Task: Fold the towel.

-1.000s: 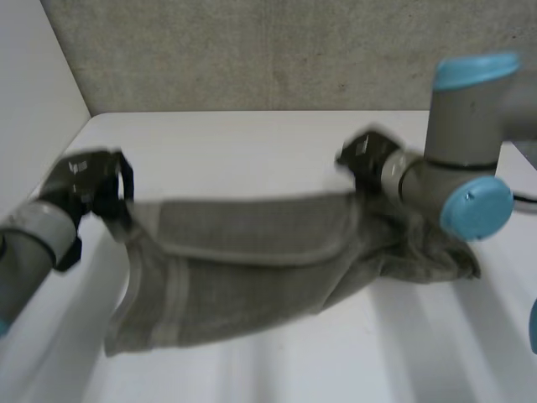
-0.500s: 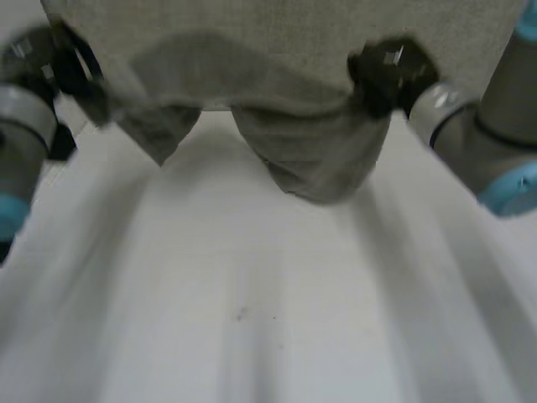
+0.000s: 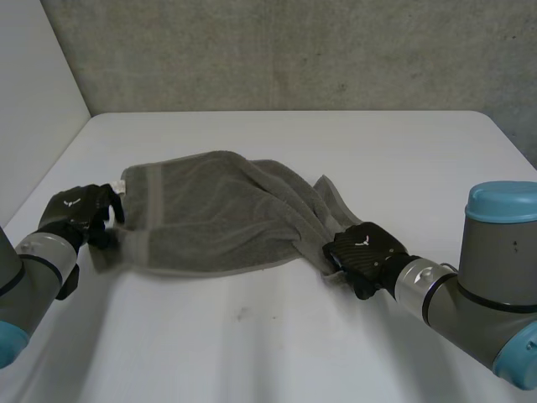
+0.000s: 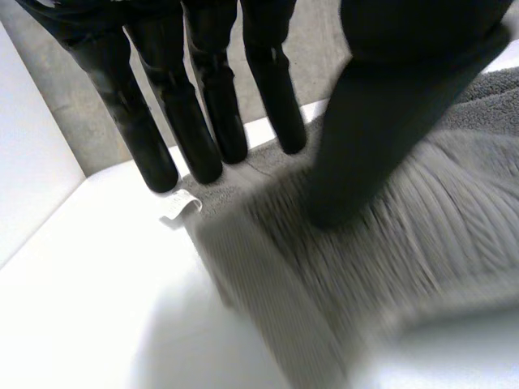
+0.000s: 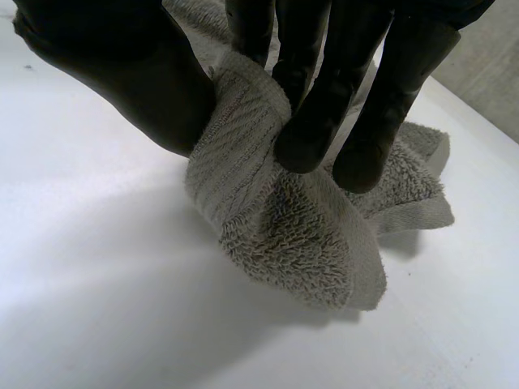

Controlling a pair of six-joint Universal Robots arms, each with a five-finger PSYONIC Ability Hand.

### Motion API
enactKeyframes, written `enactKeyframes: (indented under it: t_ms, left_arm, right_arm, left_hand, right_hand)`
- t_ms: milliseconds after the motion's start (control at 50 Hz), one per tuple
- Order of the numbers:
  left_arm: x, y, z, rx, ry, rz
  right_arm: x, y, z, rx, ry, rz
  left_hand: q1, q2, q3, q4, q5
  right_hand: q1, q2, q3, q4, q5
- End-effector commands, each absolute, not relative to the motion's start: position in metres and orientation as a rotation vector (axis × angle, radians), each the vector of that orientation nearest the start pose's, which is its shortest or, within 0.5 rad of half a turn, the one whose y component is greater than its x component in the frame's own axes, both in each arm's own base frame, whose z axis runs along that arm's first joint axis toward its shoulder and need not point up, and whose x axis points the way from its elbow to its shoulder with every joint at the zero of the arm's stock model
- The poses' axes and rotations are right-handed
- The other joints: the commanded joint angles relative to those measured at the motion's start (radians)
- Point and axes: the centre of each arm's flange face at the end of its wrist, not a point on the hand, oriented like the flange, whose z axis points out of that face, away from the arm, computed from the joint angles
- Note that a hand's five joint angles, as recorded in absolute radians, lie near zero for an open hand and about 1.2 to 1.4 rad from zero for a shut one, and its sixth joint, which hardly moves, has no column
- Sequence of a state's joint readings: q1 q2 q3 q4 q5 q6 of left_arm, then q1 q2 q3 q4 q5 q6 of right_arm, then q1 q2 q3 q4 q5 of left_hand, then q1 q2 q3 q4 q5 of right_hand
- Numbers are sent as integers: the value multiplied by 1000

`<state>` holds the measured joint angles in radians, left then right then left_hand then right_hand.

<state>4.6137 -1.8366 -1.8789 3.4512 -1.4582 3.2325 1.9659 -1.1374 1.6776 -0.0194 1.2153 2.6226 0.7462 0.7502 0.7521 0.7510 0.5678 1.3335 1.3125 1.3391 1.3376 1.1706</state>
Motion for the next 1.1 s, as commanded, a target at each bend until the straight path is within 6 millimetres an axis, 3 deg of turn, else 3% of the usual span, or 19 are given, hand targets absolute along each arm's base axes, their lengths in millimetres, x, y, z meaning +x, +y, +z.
enactKeyframes:
  t_ms: [20, 160, 220, 280, 320, 480, 540, 680, 1100]
  left_arm:
    - [-180, -283, 162, 535, 2493, -2003]
    - [-186, -257, 167, 932, 2343, -2033]
    - [-187, -251, 167, 1005, 2327, -2021]
    - [-187, -246, 169, 1024, 2319, -2020]
    - [-187, -236, 169, 1037, 2341, -2000]
    - [-188, -218, 161, 1049, 2479, -1884]
    - [-188, -216, 158, 1050, 2509, -1857]
    - [-194, -218, 149, 1046, 2554, -1857]
    - [-214, -235, 120, 1058, 2508, -1914]
  right_arm:
    - [267, -245, 152, -1148, 2152, -1553]
    - [259, -254, 172, -984, 2151, -1636]
    - [258, -255, 179, -968, 2130, -1674]
    - [254, -258, 181, -954, 2126, -1704]
    - [252, -259, 181, -947, 2128, -1713]
    - [252, -260, 182, -953, 2125, -1722]
    - [253, -258, 182, -963, 2125, -1720]
    - [254, -257, 180, -970, 2124, -1713]
    - [253, -253, 175, -976, 2135, -1692]
  left_hand:
    - [-350, -354, -356, -355, -347]
    - [-371, -375, -377, -376, -367]
    - [-339, -343, -345, -344, -335]
    - [-257, -261, -263, -261, -253]
    - [27, 23, 21, 22, 30]
    - [8, 4, 2, 3, 12]
    - [-188, -192, -194, -193, -184]
    - [-391, -395, -397, -396, -388]
    - [-362, -366, -368, -367, -359]
  right_hand:
    - [63, 84, 57, 59, 51]
    - [63, 84, 57, 59, 51]
    - [63, 84, 57, 59, 51]
    - [63, 84, 57, 59, 51]
    - [63, 84, 57, 59, 51]
    - [63, 84, 57, 59, 51]
    - [63, 84, 57, 59, 51]
    - [63, 84, 57, 59, 51]
    - [63, 84, 57, 59, 51]
